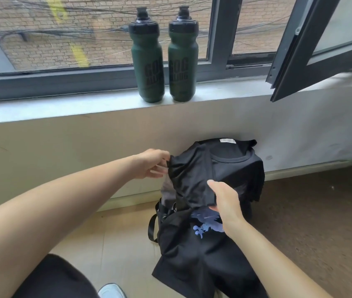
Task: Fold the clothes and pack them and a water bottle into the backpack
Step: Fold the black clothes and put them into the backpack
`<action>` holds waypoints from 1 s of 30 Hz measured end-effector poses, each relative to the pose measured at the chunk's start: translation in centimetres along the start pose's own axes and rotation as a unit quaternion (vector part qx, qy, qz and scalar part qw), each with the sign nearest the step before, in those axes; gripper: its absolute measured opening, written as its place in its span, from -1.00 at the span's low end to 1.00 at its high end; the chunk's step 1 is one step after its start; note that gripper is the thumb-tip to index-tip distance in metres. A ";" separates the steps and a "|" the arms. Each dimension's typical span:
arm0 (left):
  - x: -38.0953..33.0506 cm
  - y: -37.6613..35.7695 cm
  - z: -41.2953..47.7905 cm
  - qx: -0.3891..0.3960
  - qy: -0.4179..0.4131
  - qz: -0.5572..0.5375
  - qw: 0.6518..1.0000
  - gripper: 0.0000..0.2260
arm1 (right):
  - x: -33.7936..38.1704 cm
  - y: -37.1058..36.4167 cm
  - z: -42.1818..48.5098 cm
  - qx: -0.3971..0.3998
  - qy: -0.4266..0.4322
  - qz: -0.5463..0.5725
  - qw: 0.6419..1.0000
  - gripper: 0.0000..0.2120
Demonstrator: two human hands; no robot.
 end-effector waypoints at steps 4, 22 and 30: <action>-0.9 0.4 0.1 0.027 0.013 -0.049 0.998 -0.84 | 0.6 -0.5 0.4 0.003 0.082 -0.129 0.988 -0.64; -2.2 2.4 -0.4 -0.248 -0.171 0.141 0.943 -0.74 | 0.7 1.9 2.6 -0.058 0.079 -0.179 0.979 -0.77; -8.0 -5.5 -2.8 -0.208 -0.406 0.338 0.823 -0.84 | -5.0 14.9 10.9 -0.241 -0.069 0.045 0.967 -0.89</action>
Point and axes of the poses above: each hand's wrist, its own z-axis towards the middle knuckle, its own y-axis out of the back of the hand, x = y × z, the point moved 5 cm from there along z, towards the middle knuckle, and after that the axes turned 7 degrees about -y, right-handed, at the moved point
